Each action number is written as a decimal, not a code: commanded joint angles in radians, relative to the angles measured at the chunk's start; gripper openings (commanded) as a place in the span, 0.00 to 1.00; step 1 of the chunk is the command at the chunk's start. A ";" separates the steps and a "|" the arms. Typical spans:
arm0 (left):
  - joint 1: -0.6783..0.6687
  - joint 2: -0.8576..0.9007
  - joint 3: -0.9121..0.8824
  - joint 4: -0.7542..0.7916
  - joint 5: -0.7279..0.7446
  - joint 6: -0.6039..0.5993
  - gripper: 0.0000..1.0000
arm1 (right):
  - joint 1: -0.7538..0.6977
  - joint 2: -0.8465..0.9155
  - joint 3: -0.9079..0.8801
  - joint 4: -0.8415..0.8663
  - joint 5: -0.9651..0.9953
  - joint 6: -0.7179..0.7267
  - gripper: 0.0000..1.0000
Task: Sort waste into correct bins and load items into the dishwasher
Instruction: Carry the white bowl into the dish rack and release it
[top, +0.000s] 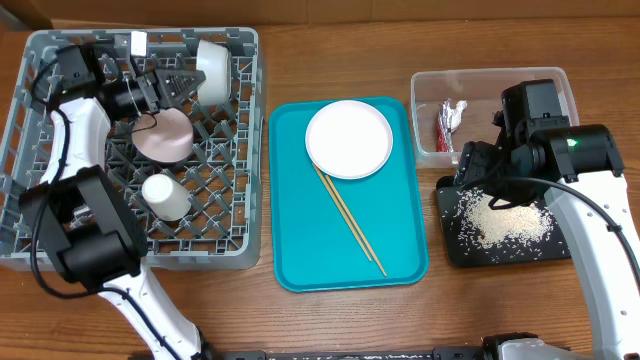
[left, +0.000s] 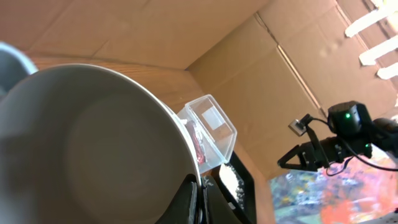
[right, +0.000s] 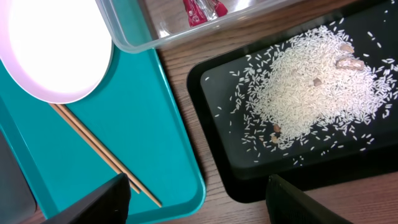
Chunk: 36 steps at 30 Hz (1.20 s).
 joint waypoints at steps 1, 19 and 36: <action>0.013 0.048 0.013 0.003 0.049 -0.014 0.04 | -0.003 -0.009 0.008 0.000 0.010 -0.002 0.72; 0.145 0.054 0.013 -0.070 -0.234 -0.087 0.91 | -0.003 -0.009 0.008 0.001 0.011 -0.002 0.72; 0.100 -0.400 0.013 -0.138 -0.618 -0.090 1.00 | -0.003 -0.009 0.008 0.008 0.011 -0.002 0.72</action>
